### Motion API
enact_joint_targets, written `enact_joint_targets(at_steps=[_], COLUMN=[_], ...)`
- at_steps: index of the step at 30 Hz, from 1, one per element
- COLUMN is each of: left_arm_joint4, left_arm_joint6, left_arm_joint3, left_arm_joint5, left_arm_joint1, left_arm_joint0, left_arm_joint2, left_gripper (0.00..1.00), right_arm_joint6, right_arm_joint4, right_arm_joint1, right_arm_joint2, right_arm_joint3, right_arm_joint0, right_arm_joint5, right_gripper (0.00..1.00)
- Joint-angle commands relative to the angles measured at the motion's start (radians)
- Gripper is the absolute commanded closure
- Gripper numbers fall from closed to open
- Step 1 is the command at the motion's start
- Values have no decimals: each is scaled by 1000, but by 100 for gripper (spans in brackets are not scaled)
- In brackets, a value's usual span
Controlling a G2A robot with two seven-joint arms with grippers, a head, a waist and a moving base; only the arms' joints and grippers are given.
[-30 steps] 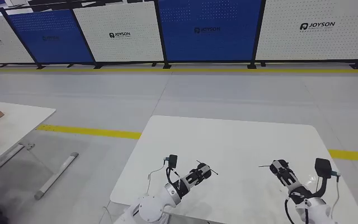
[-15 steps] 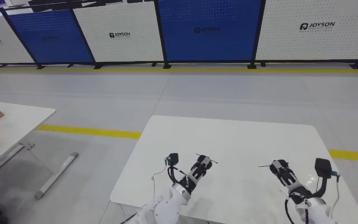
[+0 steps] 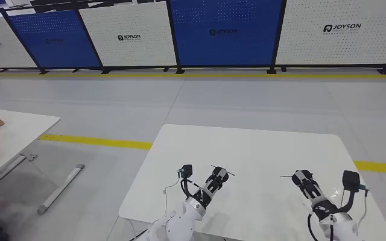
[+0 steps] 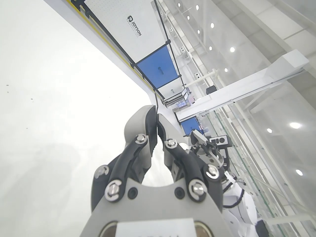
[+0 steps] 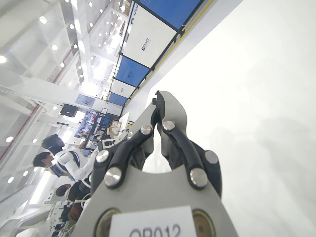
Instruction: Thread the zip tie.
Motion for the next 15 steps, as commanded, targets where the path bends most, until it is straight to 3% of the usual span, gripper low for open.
enact_joint_targets(at_steps=[1, 6, 15], left_arm_joint4=[0, 0, 0], left_arm_joint6=[0, 0, 0], left_arm_joint3=[0, 0, 0], left_arm_joint5=[0, 0, 0], left_arm_joint1=[0, 0, 0], left_arm_joint0=[0, 0, 0], left_arm_joint2=[0, 0, 0], left_gripper=[100, 100, 100], right_arm_joint6=[-37, -84, -100], right_arm_joint4=[-8, -107, -107], right_arm_joint1=[-7, -25, -29], right_arm_joint2=[-24, -111, -118], right_arm_joint3=[3, 18, 22], right_arm_joint0=[-17, -20, -13], right_arm_joint5=[-34, -69, -70], right_gripper=[100, 100, 100])
